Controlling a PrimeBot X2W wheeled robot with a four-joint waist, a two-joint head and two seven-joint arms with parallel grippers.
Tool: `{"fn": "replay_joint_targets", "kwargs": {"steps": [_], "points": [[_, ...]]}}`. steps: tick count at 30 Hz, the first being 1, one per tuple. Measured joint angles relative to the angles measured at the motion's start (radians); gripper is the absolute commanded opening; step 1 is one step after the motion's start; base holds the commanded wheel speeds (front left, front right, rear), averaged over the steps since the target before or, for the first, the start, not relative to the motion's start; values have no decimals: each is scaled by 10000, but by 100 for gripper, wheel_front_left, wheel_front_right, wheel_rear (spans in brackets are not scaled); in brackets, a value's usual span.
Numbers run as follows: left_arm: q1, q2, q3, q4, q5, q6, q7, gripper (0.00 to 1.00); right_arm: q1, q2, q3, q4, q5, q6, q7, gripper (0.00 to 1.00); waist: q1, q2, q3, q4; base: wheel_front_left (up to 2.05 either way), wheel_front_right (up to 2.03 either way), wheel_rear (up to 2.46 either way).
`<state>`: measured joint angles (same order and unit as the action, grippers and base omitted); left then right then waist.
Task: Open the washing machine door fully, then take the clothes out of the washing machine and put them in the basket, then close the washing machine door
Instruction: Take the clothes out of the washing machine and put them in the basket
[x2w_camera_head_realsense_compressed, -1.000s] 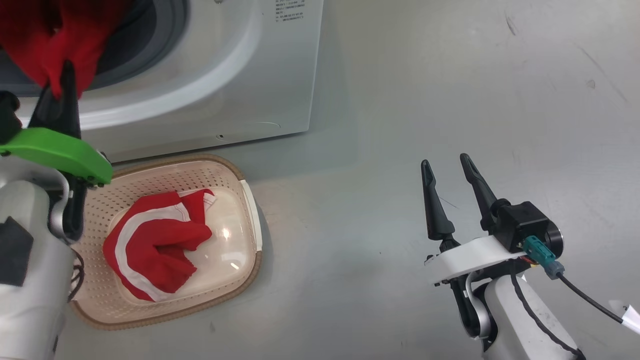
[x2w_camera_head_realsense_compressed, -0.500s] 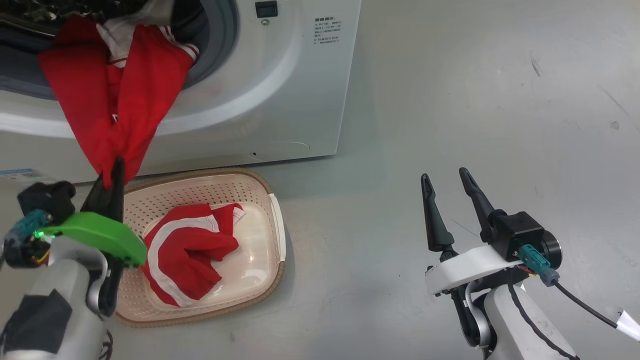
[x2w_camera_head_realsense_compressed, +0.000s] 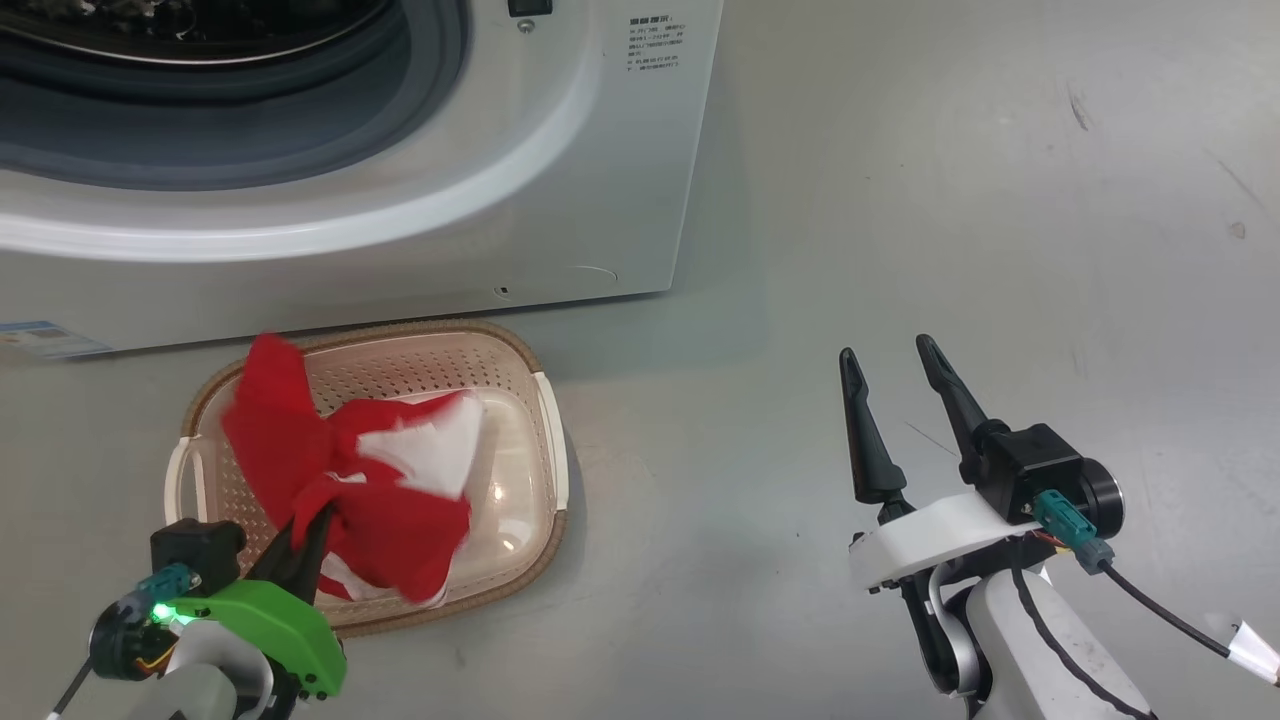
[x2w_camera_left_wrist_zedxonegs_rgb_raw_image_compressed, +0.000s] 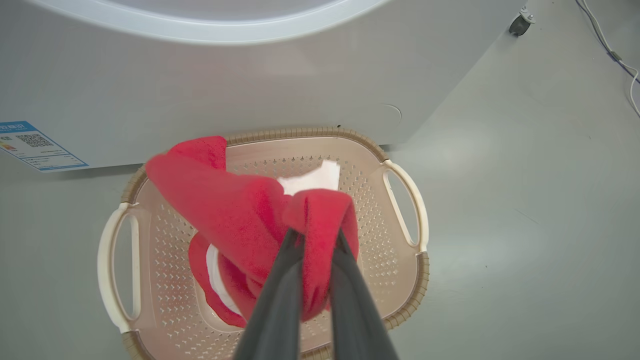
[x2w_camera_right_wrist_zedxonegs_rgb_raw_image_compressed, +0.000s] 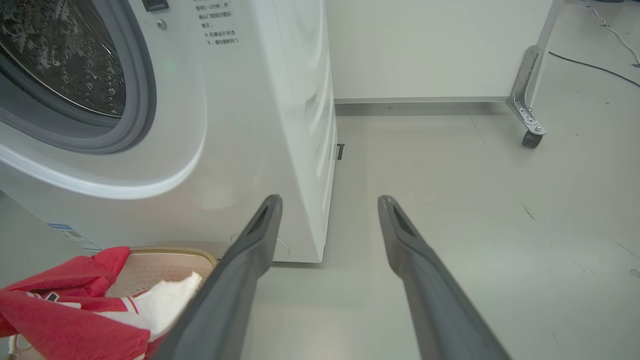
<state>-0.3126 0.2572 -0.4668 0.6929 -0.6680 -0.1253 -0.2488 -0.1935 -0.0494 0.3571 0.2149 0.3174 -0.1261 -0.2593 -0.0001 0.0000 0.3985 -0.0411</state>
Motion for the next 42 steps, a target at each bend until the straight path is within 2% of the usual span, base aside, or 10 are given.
{"fn": "replay_joint_targets", "kwargs": {"steps": [12, 41, 42], "points": [[-418, 591, 94, 242, -73, -2, 0, 0, -43, 0, 63, -324, -153, 0, 0, 100, 0, 0, 917, -163, 0, 0, 0], [-2104, 1452, -46, 343, -359, -2, -4, 0, -720, 0, 295, -1390, -211, 0, 0, 100, 1, 0, 3831, -902, 0, 0, 0], [-2106, 1476, -38, 347, -359, -2, -4, 7, -737, 0, 293, -1390, -211, 0, 0, 100, 1, 0, 3901, -944, 0, 0, 0]]}}
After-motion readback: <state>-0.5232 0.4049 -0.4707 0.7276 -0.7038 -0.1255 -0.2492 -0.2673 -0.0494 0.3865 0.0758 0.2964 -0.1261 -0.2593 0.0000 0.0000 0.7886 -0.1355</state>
